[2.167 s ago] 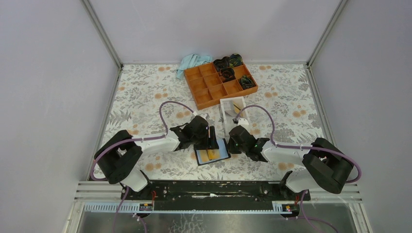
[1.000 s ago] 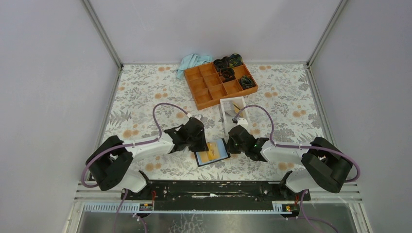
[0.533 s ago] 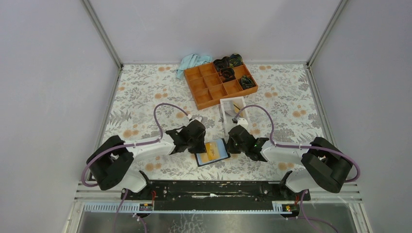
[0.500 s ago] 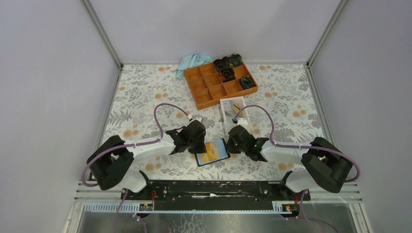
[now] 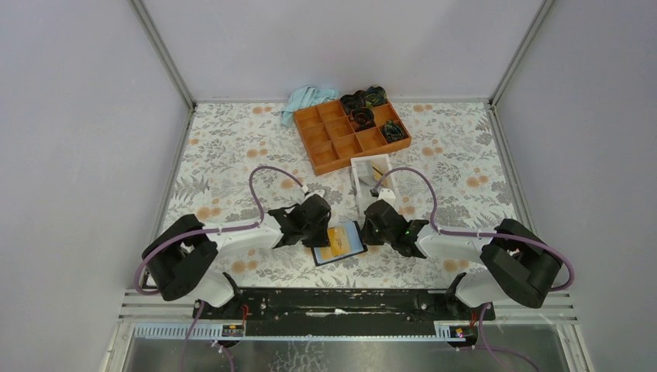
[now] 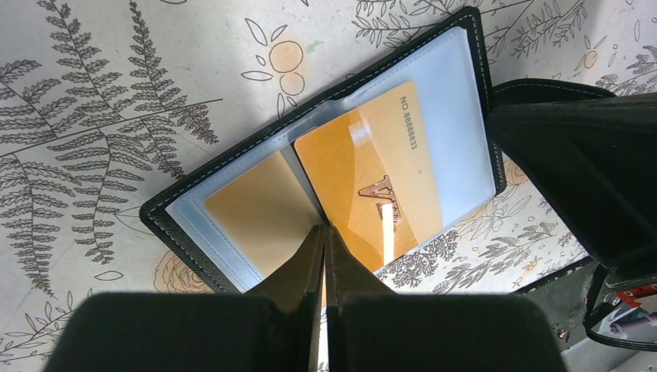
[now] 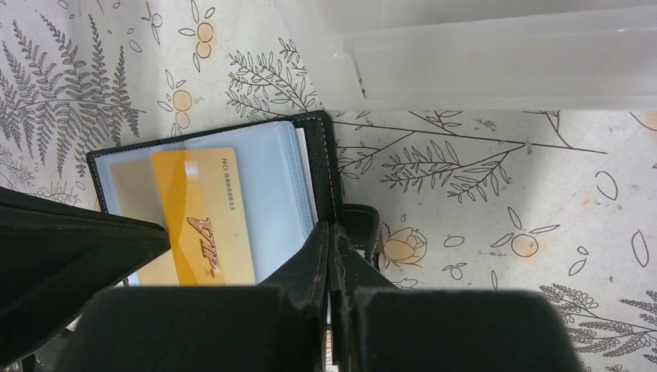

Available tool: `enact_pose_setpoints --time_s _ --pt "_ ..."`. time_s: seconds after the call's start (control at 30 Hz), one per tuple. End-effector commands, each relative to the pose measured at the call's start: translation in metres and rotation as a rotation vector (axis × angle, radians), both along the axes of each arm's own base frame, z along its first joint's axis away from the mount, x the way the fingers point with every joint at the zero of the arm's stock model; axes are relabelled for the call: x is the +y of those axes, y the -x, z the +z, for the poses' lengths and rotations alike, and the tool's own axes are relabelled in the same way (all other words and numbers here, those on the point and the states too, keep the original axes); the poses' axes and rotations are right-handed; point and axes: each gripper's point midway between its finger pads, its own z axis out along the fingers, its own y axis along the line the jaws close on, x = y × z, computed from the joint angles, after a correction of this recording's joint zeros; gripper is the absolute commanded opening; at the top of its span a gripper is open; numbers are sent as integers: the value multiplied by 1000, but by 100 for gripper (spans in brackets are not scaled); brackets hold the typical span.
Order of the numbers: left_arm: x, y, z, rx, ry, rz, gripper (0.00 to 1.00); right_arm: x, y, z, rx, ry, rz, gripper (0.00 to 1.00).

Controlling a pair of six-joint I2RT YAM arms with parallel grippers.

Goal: Put the credit cards into the card holder
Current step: Insert the credit card into the card holder.

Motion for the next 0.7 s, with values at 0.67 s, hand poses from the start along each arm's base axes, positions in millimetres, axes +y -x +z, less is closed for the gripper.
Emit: enact_pose_setpoints --time_s 0.67 --pt "-16 -1 1 -13 29 -4 4 -16 16 -24 64 84 22 0"
